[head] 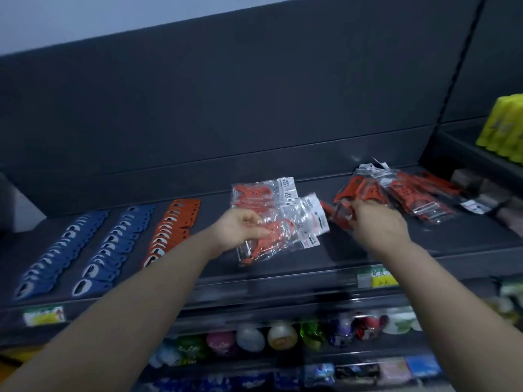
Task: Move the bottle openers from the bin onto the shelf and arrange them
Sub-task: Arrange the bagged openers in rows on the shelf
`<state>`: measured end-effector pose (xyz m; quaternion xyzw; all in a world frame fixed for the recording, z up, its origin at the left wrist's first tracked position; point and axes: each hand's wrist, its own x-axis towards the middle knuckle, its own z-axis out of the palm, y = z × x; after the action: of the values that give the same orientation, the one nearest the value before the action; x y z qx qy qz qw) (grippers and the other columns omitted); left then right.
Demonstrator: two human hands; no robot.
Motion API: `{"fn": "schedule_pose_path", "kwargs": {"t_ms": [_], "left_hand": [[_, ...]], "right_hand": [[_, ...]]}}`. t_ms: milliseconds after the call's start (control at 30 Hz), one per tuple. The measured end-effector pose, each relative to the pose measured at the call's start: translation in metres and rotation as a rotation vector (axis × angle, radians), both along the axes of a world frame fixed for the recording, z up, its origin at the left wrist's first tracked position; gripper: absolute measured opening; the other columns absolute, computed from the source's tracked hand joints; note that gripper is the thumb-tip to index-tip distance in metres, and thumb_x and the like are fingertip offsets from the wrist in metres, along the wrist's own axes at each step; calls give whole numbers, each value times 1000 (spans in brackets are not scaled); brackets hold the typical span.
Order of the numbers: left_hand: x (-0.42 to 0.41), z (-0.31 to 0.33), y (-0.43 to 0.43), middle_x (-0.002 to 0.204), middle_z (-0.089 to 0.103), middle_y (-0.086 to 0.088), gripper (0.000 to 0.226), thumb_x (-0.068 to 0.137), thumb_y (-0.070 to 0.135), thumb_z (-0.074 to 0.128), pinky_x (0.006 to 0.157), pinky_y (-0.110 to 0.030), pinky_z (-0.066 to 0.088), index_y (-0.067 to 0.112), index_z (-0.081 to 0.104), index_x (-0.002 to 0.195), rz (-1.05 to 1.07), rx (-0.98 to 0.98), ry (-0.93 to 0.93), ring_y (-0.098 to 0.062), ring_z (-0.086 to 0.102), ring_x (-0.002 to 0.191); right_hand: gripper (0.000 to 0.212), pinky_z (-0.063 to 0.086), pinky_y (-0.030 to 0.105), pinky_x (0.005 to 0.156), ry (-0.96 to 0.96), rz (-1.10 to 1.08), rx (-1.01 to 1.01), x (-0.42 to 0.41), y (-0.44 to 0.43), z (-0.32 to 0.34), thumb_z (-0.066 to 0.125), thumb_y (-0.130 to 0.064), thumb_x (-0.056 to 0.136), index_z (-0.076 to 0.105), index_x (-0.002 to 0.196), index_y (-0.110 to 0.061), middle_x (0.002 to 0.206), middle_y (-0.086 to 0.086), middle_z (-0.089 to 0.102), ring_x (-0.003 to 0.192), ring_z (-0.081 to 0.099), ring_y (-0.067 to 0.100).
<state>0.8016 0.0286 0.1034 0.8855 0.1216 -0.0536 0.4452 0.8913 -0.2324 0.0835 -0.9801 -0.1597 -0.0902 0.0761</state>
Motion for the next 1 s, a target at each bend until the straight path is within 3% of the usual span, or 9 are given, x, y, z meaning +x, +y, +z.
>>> {"fn": "schedule_pose_path", "kwargs": {"t_ms": [100, 267, 433, 533, 600, 700, 800, 867, 1000], "left_hand": [[0, -18, -3, 93, 69, 5, 22, 74, 31, 81, 82, -31, 52, 19, 71, 89, -65, 298, 42, -10, 62, 86], [4, -23, -12, 109, 59, 9, 50, 67, 52, 78, 84, -31, 45, 26, 62, 107, -36, 706, -21, -12, 50, 105], [38, -9, -46, 128, 50, 2, 60, 78, 41, 73, 101, -37, 41, 21, 50, 129, 75, 564, -342, -17, 46, 121], [75, 0, -80, 150, 33, 0, 78, 82, 31, 69, 111, -37, 29, 28, 29, 148, -127, 641, -438, -21, 32, 135], [102, 6, -104, 140, 49, 3, 61, 82, 33, 68, 109, -37, 35, 32, 46, 139, -295, 652, -323, -19, 43, 127], [132, 11, -133, 97, 71, 5, 15, 87, 22, 62, 87, -33, 49, 20, 71, 100, -300, 583, -152, -14, 62, 90], [154, 12, -135, 89, 69, -2, 9, 89, 13, 55, 75, -31, 48, 15, 64, 87, 14, 549, -214, -21, 61, 84], [165, 12, -128, 87, 65, -3, 11, 91, 13, 50, 70, -31, 43, 18, 56, 84, 227, 503, -253, -22, 58, 81], [174, 12, -121, 81, 60, -2, 14, 94, 14, 41, 70, -39, 48, 19, 50, 83, 383, 467, -257, -22, 58, 78]], "right_hand": [[29, 44, 39, 78, 73, -41, 91, 0, -2, -5, 52, -12, 88, 50, 117, -12, 118, 10, 55, 111, 54, 34], [17, 36, 36, 69, 83, -55, 196, 12, -9, 4, 52, -12, 87, 41, 100, -13, 104, 20, 63, 97, 60, 39], [18, 43, 40, 80, 159, 107, 247, 32, -25, 20, 55, -20, 89, 44, 104, -18, 110, 16, 64, 104, 59, 37], [20, 46, 37, 88, 325, 302, 200, 49, -46, 20, 58, -20, 89, 50, 107, -23, 114, 6, 65, 109, 59, 30], [19, 46, 36, 89, 365, 367, 200, 63, -62, 20, 58, -19, 89, 51, 106, -22, 115, 4, 65, 110, 59, 27], [17, 41, 30, 79, 319, 377, 316, 86, -85, 28, 58, -18, 91, 52, 107, -19, 107, 5, 64, 105, 59, 27], [26, 41, 32, 81, 180, 306, 477, 110, -105, 39, 58, -20, 92, 53, 116, -15, 110, 7, 63, 106, 57, 28], [33, 43, 35, 84, 155, 249, 432, 124, -114, 41, 57, -24, 93, 49, 124, -14, 114, 10, 62, 109, 56, 31], [16, 42, 36, 80, 209, 284, 321, 139, -107, 40, 52, -32, 95, 48, 105, -21, 113, 5, 61, 110, 55, 30]]}}
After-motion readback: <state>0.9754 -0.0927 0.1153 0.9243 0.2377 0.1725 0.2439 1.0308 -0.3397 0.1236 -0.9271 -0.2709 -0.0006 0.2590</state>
